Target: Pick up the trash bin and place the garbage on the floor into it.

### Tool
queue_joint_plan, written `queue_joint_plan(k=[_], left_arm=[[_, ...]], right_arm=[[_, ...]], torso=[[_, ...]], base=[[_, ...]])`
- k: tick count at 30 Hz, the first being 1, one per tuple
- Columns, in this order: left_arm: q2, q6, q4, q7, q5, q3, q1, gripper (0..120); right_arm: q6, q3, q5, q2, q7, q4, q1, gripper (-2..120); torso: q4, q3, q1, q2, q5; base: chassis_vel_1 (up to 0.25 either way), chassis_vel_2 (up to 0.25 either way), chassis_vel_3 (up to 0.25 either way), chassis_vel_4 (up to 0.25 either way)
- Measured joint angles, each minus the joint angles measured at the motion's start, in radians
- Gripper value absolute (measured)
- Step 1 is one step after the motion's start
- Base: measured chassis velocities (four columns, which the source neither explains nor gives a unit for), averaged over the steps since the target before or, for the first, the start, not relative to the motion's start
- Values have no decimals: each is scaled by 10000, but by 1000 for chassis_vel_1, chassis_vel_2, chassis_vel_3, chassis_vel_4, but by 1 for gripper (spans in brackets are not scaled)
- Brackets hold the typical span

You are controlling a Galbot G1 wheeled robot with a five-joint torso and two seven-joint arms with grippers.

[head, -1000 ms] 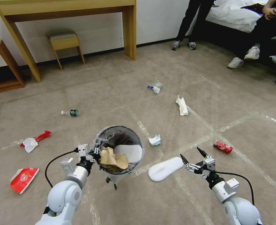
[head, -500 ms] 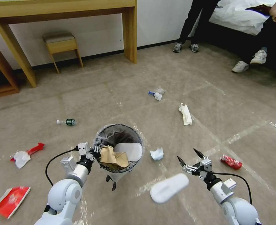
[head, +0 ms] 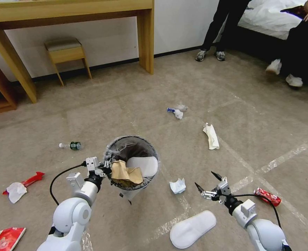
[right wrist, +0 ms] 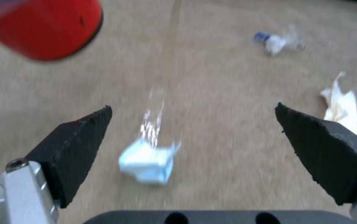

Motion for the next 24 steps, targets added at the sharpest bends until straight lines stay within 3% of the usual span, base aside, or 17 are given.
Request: queue_joint_plan(k=[6,24], left_arm=[[-21,4,32,-4,-14,-25,-30,1],[-53,6,126,-3,-7,22,-86,1]], right_arm=[[-37,-135,-393,-555,-114,-603,-85,100],[52,-877,-951,-432,-72,-2187,342,100]], torso=[[1,2,1,0,0],[0,3,1,1,1]], base=[[0,0,0,0],[0,0,0,0]])
